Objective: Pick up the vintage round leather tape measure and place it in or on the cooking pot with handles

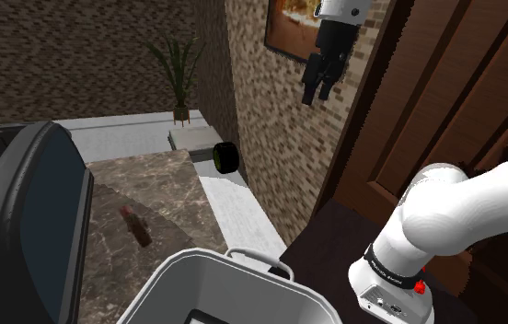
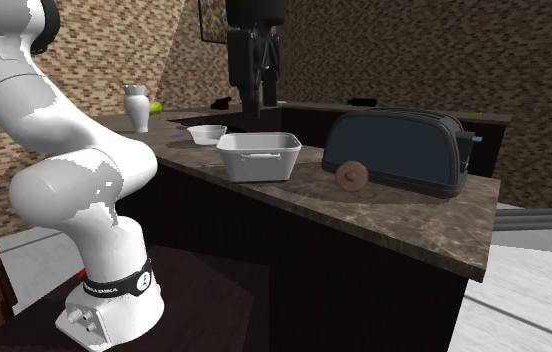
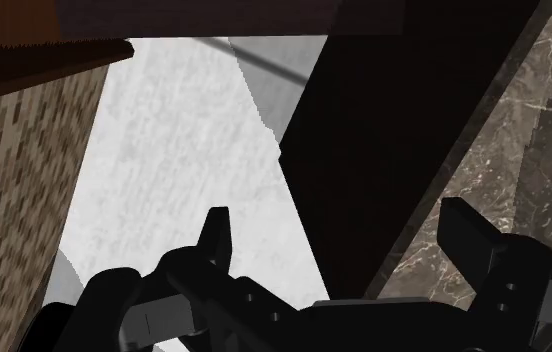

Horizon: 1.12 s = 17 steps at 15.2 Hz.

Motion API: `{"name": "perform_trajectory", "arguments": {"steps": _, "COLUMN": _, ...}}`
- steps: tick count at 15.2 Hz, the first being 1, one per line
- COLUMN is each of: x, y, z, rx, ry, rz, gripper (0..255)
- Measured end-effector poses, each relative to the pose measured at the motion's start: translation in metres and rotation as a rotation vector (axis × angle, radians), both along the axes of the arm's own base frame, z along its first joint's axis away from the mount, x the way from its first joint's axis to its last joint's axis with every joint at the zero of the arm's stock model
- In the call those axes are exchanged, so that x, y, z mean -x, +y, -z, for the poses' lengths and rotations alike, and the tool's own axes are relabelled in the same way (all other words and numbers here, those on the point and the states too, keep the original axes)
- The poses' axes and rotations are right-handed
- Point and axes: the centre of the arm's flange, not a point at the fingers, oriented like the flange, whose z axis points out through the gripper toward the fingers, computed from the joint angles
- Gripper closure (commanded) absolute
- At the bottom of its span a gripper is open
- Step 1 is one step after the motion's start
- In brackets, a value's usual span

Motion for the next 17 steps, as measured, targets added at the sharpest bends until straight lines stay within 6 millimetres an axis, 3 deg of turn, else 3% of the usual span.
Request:
{"name": "perform_trajectory", "arguments": {"steps": 2, "x": -0.003, "y": 0.005, "z": 0.002, "rx": 0.002, "ry": 0.001, "rz": -0.001, "gripper": 0}}
{"name": "perform_trajectory", "arguments": {"steps": 4, "x": -0.011, "y": 0.025, "z": 0.009, "rx": 0.01, "ry": 0.004, "rz": -0.006, "gripper": 0}}
{"name": "perform_trajectory", "arguments": {"steps": 17, "x": -0.072, "y": 0.183, "z": 0.062, "rx": 0.069, "ry": 0.028, "rz": -0.037, "gripper": 0}}
